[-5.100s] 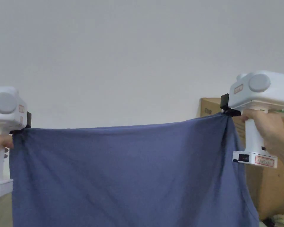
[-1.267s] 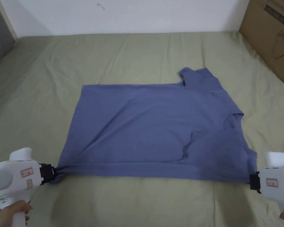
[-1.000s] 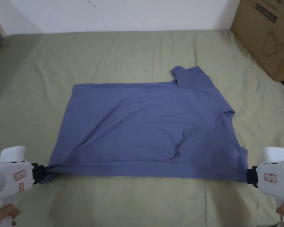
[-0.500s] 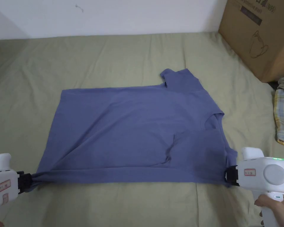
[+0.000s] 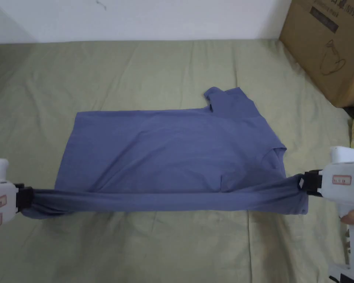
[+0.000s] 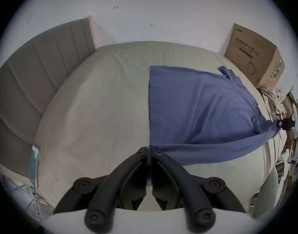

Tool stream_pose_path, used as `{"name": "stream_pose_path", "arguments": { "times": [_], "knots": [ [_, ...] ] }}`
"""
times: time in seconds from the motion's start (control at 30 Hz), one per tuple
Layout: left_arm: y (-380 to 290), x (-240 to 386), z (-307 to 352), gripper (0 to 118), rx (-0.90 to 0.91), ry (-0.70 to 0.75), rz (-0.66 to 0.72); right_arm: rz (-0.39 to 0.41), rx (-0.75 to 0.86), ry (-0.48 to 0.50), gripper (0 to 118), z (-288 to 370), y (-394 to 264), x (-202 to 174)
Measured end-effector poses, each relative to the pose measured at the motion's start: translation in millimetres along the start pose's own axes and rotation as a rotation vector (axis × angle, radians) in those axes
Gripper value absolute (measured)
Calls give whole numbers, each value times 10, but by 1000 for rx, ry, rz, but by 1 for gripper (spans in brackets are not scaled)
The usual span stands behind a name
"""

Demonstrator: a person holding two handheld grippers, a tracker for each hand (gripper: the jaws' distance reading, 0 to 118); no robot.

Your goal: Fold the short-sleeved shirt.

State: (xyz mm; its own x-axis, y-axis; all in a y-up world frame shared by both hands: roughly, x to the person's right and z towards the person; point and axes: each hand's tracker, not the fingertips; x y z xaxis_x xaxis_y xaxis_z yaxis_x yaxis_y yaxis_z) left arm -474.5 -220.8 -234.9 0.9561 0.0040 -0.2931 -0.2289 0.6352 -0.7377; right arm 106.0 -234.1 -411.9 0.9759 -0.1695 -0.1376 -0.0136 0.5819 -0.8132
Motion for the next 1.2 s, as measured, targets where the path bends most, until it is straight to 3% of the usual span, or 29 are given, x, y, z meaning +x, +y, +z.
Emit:
{"name": "stream_pose_path", "arguments": {
  "times": [0.23, 0.43, 0.47, 0.5, 0.53, 0.57, 0.6, 0.8, 0.83, 0.87, 0.9, 0.93, 0.97, 1.03, 1.2],
  "knots": [
    [596, 84, -591, 3, -40, 41, -72, 28, -17, -24, 5, -483, 541, -141],
    [686, 161, -1232, 7, -136, 105, -134, 59, -96, -79, 6, -1012, 687, -220],
    [670, 167, -1280, 19, -145, 108, -129, 66, -102, -82, 10, -1066, 681, -223],
    [645, 169, -1307, 42, -146, 118, -121, 80, -119, -95, 26, -1099, 675, -232],
    [623, 151, -1342, 83, -157, 120, -117, 99, -125, -125, 52, -1110, 664, -249],
    [595, 127, -1358, 103, -172, 115, -114, 109, -126, -130, 68, -1103, 653, -255],
    [570, 110, -1337, 104, -180, 108, -110, 112, -123, -131, 69, -1072, 646, -247],
    [408, -10, -828, 98, -96, 33, -33, 104, -9, -125, 69, -585, 556, -237],
    [355, -25, -704, 84, -80, 9, -2, 86, 5, -95, 68, -491, 515, -233],
    [286, -41, -580, 62, -62, -8, 33, 66, 11, -62, 63, -434, 455, -218],
    [220, -57, -493, 31, -45, -32, 70, 55, -2, -36, 44, -385, 398, -216],
    [140, -19, -358, 1, -46, -57, 99, 55, -10, -17, 14, -333, 328, -220],
    [48, -15, -290, 1, -54, -80, 114, 58, -10, -27, 14, -292, 245, -234],
    [-124, 13, -197, 1, -52, -72, 110, 41, 3, -52, 1, -257, 79, -242],
    [-332, 49, -190, 2, -66, -76, 117, -11, -56, -16, 1, -270, -214, -187]
  ]
}}
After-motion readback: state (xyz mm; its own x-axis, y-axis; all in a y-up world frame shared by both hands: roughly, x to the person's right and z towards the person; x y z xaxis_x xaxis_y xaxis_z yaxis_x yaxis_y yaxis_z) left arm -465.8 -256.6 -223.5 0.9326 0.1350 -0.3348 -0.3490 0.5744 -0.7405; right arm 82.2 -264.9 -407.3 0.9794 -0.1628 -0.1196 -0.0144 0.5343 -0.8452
